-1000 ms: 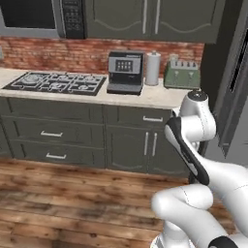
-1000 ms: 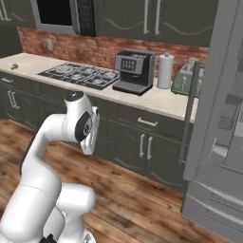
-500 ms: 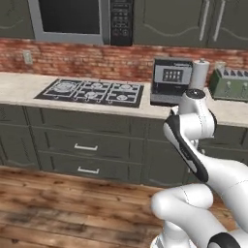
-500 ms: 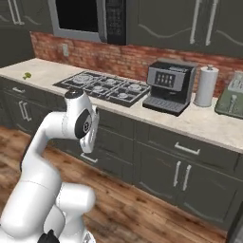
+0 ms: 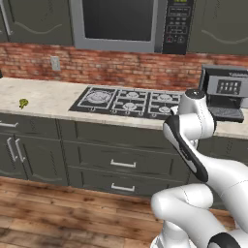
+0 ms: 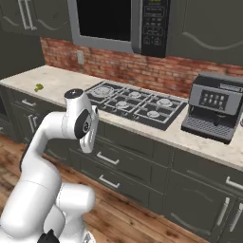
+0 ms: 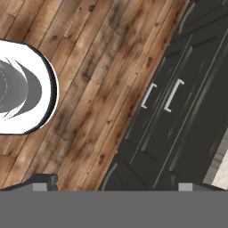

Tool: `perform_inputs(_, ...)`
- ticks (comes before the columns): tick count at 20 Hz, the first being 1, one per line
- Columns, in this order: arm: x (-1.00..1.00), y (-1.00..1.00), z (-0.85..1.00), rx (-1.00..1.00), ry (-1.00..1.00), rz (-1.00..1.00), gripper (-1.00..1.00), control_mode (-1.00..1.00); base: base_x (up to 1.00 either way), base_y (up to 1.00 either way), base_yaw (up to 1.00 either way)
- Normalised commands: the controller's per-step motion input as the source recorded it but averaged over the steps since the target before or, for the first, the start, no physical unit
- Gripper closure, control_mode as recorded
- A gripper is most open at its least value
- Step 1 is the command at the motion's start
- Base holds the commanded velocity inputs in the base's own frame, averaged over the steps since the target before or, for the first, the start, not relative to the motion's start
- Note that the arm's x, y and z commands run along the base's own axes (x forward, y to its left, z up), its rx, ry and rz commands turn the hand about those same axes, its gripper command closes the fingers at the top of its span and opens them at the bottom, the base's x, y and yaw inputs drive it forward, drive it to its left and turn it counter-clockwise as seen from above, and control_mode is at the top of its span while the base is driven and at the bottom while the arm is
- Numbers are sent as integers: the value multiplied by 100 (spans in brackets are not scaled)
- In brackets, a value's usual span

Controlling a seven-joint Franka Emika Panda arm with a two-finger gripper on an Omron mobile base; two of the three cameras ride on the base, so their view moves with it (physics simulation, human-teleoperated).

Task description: Place the corn and broccoli inside the fridge drawer. Close the drawer after placing the vegetables.

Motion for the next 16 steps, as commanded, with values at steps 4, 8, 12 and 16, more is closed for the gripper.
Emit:
perform_inputs(4, 0, 0, 0, 0, 0, 0, -100, 100, 100, 100, 0)
perform_inputs(8, 0, 0, 0, 0, 0, 0, -100, 100, 100, 100, 0)
perform_inputs(12, 0, 0, 0, 0, 0, 0, -100, 100, 100, 100, 0)
perform_inputs(16, 0, 0, 0, 0, 0, 0, -100, 100, 95, 100, -1)
